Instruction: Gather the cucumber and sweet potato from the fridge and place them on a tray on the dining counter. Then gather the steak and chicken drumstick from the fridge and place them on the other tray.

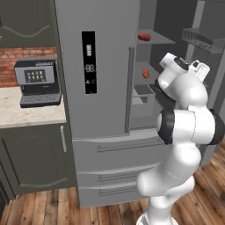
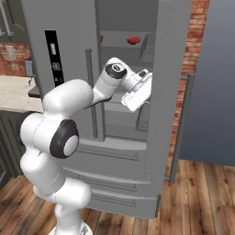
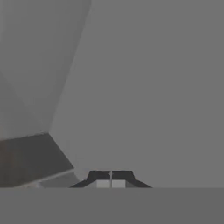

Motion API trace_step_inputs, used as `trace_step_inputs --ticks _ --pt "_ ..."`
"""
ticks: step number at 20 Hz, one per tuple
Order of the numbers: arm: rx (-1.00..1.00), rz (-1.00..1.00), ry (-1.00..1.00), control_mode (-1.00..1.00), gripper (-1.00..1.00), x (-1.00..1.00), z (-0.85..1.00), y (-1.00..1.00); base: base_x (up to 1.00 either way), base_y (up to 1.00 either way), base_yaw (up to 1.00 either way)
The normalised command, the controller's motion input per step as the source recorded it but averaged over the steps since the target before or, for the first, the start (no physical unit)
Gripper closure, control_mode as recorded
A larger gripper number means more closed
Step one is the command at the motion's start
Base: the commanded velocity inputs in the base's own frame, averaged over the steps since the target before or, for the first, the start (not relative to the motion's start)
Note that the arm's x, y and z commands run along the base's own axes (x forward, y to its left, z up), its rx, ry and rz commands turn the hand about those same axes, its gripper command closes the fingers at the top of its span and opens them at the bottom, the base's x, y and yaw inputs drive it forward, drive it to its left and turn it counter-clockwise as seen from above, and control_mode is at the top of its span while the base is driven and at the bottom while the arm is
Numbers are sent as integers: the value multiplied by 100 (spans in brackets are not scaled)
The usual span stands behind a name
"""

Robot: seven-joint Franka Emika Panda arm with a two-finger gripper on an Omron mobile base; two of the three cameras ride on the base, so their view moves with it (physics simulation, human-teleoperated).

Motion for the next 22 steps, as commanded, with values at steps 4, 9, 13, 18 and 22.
trace_step_inputs --ticks 4,9,13,18,22 --pt "13 0 -37 -100 100 -44 0 25 0 0 0" --pt "13 -1 -39 -100 100 -20 0 76 0 0 0" --pt "16 -5 -31 -100 100 -10 1 76 0 0 0" --pt "23 -8 -25 -100 100 -16 5 56 0 0 0" --pt "19 -12 -36 -100 100 -29 13 49 0 0 0"
